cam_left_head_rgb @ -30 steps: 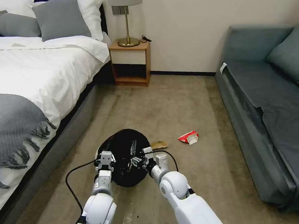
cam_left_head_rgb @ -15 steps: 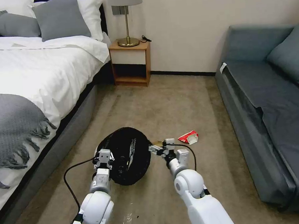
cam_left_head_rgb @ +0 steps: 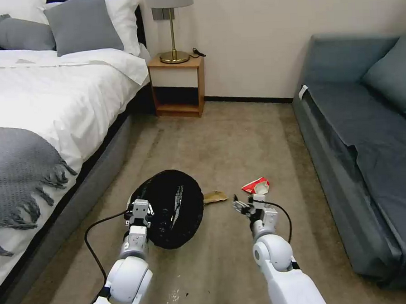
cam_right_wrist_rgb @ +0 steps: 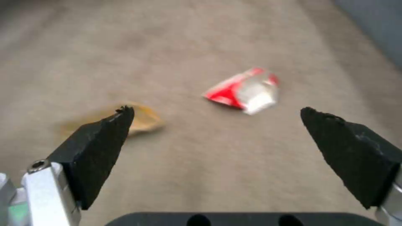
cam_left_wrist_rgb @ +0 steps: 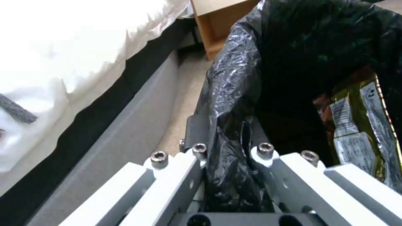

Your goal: Pick up the trash bin, then pick up the garbage on the floor and place it into the trash bin.

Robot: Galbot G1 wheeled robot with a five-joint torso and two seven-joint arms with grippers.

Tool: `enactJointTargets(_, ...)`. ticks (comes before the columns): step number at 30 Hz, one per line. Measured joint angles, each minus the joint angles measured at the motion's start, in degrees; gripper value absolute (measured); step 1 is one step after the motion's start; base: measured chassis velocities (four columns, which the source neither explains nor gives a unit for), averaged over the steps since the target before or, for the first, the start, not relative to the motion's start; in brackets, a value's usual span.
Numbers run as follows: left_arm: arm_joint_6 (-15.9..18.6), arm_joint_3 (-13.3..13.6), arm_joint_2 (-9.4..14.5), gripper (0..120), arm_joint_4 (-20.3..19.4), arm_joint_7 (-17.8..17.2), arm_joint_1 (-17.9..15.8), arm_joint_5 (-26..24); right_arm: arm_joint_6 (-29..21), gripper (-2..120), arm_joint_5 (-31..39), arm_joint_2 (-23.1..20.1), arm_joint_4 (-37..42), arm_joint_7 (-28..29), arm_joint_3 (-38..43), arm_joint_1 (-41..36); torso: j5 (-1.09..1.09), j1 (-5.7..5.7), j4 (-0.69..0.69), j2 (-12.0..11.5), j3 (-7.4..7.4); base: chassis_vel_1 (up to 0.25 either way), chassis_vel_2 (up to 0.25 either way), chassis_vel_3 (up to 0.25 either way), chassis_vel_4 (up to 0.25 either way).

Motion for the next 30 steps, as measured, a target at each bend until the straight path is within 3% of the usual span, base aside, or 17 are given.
enactJointTargets(10,-0.92,-0.77,-0.08,4,0.00,-0.01,1.65,0.25,2.89,100,-0.49,-0.42,-4.87,-0.21,4.37,-0.47,0.00,0.00,0.00,0.00,0.00,0.000,0.000,0.000,0.000)
enactJointTargets(30,-1.34,-1.03,-0.49,4,-0.12,-0.06,2.42,0.91,4.38,100,5.14,-1.87,-5.07,-4.80,7.47,-0.69,-0.01,0.00,0.00,0.00,0.00,0.000,0.000,0.000,0.000)
